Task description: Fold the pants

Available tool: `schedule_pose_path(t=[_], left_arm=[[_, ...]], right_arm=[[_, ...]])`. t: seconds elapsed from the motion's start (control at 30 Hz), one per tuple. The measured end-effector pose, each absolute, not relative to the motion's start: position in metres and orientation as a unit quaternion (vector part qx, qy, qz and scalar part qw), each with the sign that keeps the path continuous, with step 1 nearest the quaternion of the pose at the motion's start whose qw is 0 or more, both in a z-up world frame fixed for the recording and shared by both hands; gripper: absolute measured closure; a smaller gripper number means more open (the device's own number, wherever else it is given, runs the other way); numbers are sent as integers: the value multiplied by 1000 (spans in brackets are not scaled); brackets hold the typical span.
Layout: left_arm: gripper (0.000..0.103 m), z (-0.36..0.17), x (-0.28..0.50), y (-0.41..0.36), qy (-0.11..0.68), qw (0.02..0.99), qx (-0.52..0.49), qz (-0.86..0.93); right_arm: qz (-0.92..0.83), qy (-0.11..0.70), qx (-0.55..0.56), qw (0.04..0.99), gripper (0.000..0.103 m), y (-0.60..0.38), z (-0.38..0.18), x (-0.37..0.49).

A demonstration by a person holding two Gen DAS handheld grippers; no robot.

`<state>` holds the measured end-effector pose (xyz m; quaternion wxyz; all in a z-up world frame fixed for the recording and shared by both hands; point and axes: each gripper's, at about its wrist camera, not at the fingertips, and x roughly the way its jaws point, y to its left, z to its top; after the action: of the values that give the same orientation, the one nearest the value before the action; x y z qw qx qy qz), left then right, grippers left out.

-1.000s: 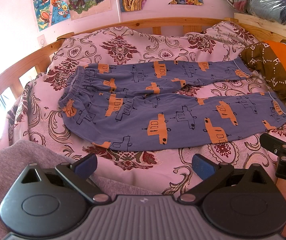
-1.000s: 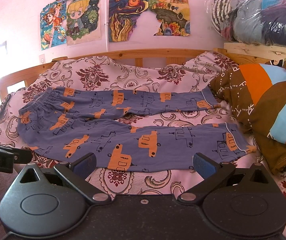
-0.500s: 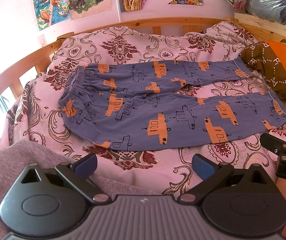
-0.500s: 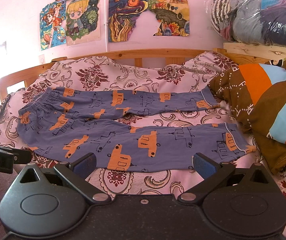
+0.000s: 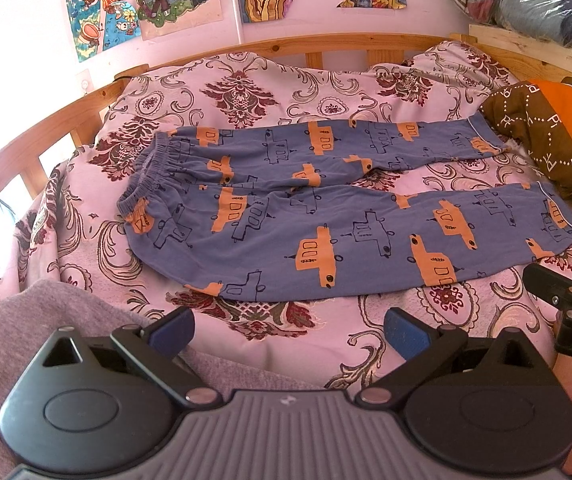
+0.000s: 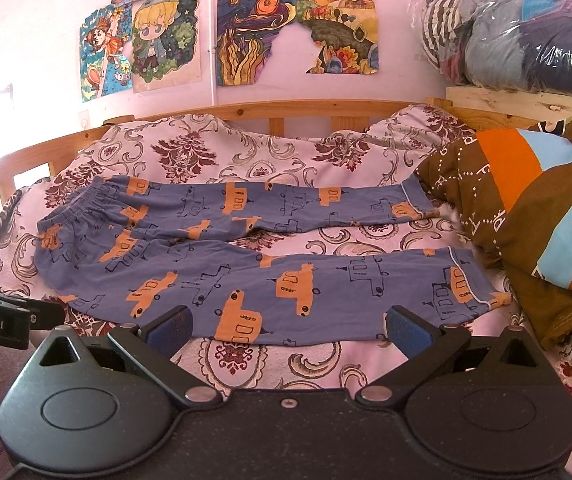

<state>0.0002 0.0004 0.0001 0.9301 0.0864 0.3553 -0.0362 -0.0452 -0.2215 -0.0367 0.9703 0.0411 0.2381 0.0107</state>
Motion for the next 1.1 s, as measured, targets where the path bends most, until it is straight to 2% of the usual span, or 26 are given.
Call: schedule_pose_path(t=[0.37,0.57,0.73,0.87,1.1], left_arm=[[0,-2,3,0,363,927,81,-41],[0,17,27,1,380,919,65,-81],[0,48,76,18,362,921,88,-111],[0,65,121,45,354,924,86,-119],[0,71,221,116,355,929,65,-86]], right_arm=[[-1,240,49,970,1,-229,-34,-45],[5,265,85,961,1,-247,-27,-29],[39,308,85,947,1,-259,-25,4],[76,298,72,949,1,-257,-20,35],[155,328,-15,932,1,-240,-17,121]])
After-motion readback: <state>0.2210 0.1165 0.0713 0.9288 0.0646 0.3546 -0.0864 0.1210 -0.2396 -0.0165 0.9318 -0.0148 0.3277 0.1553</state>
